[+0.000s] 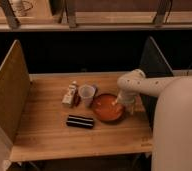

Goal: Drag the ceramic bowl in a circle

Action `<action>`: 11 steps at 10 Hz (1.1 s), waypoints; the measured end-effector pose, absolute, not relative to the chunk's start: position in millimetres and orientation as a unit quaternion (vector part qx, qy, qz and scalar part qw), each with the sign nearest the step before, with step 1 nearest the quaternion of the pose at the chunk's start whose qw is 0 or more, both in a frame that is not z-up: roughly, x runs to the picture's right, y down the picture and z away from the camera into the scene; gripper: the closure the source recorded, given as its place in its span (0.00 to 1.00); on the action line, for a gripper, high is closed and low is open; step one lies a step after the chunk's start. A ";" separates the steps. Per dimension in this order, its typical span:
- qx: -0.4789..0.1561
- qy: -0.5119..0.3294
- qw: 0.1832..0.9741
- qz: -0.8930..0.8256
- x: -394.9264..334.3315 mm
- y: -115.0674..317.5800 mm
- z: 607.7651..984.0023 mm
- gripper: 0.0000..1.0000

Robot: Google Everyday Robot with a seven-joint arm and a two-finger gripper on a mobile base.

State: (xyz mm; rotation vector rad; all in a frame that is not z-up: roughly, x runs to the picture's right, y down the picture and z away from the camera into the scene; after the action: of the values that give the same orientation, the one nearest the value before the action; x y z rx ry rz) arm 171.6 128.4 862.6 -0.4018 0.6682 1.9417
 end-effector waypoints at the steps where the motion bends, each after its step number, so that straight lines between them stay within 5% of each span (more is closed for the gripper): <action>1: -0.172 0.280 0.500 0.801 168.3 133.0 870.7 0.35; 3: -0.183 0.285 0.499 0.798 164.3 139.4 881.7 0.41; 9: -0.205 0.290 0.493 0.794 159.6 156.4 886.0 0.98; 11: -0.201 0.287 0.500 0.792 159.5 150.4 877.5 1.00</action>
State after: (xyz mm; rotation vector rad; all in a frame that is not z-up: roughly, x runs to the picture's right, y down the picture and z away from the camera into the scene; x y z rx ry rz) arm 159.5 150.4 877.5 -0.4855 0.6949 1.9145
